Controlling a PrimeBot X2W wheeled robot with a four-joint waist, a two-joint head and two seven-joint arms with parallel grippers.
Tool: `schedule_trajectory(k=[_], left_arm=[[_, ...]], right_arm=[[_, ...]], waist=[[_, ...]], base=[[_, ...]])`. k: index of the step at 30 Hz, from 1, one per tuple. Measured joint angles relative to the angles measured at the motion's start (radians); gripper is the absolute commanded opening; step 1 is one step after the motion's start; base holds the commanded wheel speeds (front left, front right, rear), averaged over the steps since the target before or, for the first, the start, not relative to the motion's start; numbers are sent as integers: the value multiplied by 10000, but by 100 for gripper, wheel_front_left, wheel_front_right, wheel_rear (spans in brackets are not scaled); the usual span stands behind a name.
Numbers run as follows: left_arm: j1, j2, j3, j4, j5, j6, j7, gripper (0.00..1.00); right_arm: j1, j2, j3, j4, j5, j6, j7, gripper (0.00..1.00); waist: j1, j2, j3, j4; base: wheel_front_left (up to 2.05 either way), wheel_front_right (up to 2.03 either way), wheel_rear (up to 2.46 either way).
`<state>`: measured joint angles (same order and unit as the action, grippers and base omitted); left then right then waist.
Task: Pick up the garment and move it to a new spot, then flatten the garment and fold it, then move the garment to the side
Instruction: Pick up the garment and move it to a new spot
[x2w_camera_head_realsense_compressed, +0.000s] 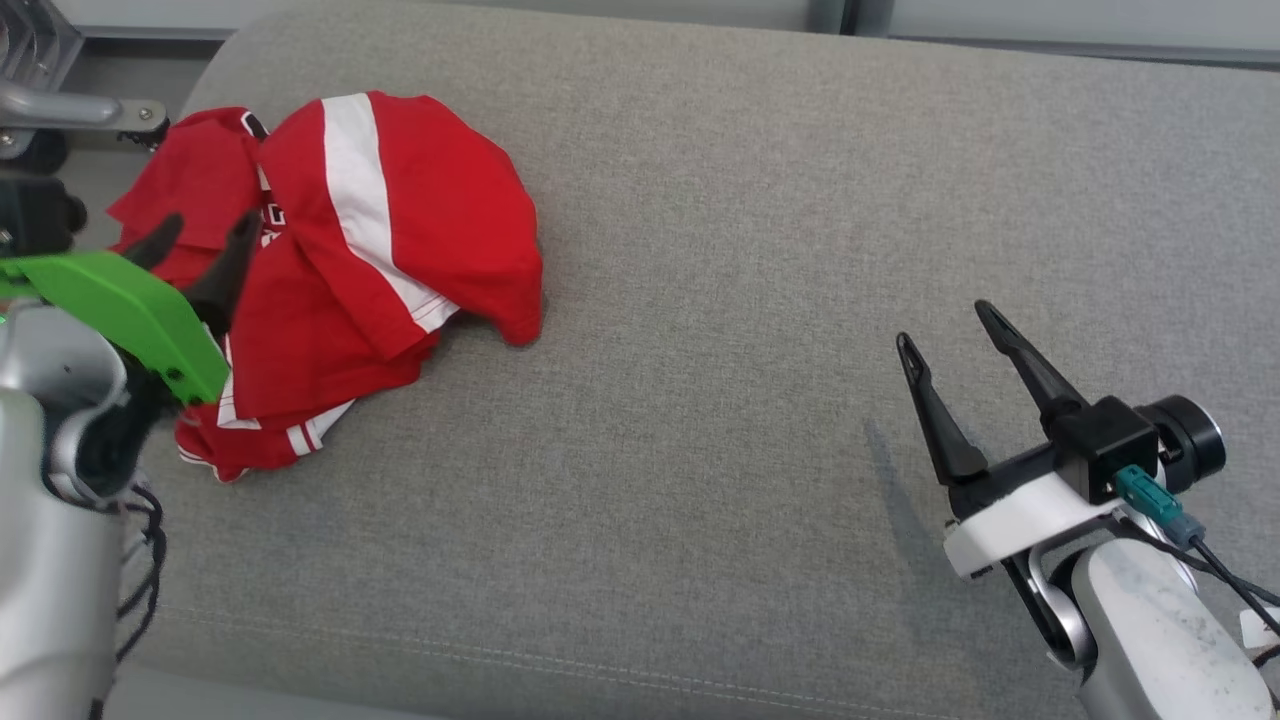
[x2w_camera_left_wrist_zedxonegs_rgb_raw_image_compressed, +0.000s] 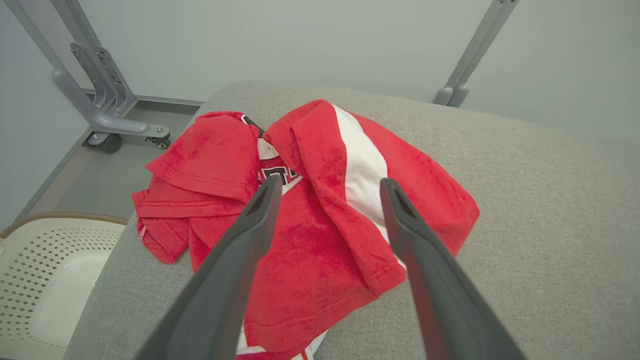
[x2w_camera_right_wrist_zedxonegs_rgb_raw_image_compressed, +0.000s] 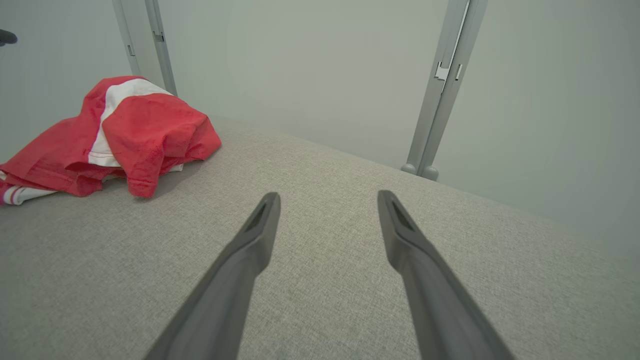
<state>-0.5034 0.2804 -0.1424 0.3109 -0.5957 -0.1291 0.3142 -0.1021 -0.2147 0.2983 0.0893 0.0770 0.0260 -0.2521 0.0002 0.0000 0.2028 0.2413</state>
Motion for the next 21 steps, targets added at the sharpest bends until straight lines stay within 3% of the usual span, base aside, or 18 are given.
schedule_trajectory(k=[3,9,14,21], left_arm=[[-1261,259,621,278,-886,61,1720,100],[-2292,732,1367,779,-1601,848,3682,100],[-2630,755,1707,1062,-2115,1329,4487,100],[-2950,1064,1503,1333,-1812,1733,5101,100]], right_arm=[[-629,119,59,-150,-94,21,0,100],[-1475,290,100,-255,-165,92,-2,100],[-1914,330,27,-203,-165,92,-25,100],[-2320,493,-46,-105,-165,92,-25,100]], waist=[[0,0,527,-158],[0,0,1297,-576],[0,0,1769,-1095],[0,0,2305,-1733]], base=[[0,0,0],[0,0,0],[0,0,0],[0,0,0]])
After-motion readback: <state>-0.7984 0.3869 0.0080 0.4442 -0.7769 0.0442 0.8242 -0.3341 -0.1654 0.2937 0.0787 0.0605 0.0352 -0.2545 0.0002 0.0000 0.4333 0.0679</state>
